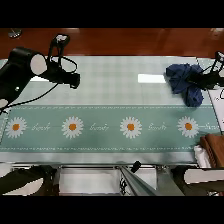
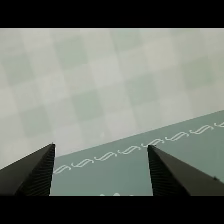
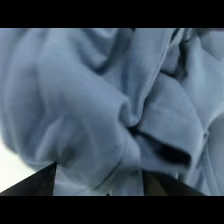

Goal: Fold the shirts.

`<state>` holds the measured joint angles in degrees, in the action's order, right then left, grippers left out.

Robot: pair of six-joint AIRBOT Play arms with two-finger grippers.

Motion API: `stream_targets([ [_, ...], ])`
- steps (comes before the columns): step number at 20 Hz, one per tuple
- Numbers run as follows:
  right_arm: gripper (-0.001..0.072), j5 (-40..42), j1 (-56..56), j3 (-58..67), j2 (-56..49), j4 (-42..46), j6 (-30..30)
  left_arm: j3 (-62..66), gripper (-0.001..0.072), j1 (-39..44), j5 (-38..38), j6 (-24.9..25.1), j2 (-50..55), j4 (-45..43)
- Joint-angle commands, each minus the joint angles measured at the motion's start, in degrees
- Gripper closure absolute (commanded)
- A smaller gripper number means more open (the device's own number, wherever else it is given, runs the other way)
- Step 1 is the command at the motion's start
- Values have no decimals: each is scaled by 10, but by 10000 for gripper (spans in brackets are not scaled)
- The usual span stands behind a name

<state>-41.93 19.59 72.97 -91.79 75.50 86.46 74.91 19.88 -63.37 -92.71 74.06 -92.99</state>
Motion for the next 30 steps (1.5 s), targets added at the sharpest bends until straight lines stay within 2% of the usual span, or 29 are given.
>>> stream_targets([
  [1,129,37,-2,0,-31,-6,2,0,7,-1,-14,1,1,0],
  [3,184,52,-10,0,-41,-12,2,0,7,-1,-14,1,3,0],
  [6,648,66,-16,1,-37,-76,-1,0,7,-1,-14,1,3,0],
  [7,692,61,-16,5,-30,-103,-2,2,7,-1,-17,1,2,0],
  [10,692,58,-16,29,35,-166,-44,27,7,-1,-54,1,2,0],
  [14,693,31,-16,97,187,-256,-122,132,7,-1,-129,1,2,0],
  [18,693,-6,-16,155,344,-320,-137,292,7,2,-215,1,-14,5],
  [22,693,-49,-16,172,472,-337,-137,419,7,5,-237,1,-70,48],
  [25,693,-145,-16,172,516,-339,-115,430,7,6,-243,0,-135,60],
  [28,693,-276,-16,170,507,-378,-97,429,8,5,-275,-1,-175,60],
  [30,694,-331,-31,170,489,-386,-95,429,8,5,-295,-1,-183,60],
])
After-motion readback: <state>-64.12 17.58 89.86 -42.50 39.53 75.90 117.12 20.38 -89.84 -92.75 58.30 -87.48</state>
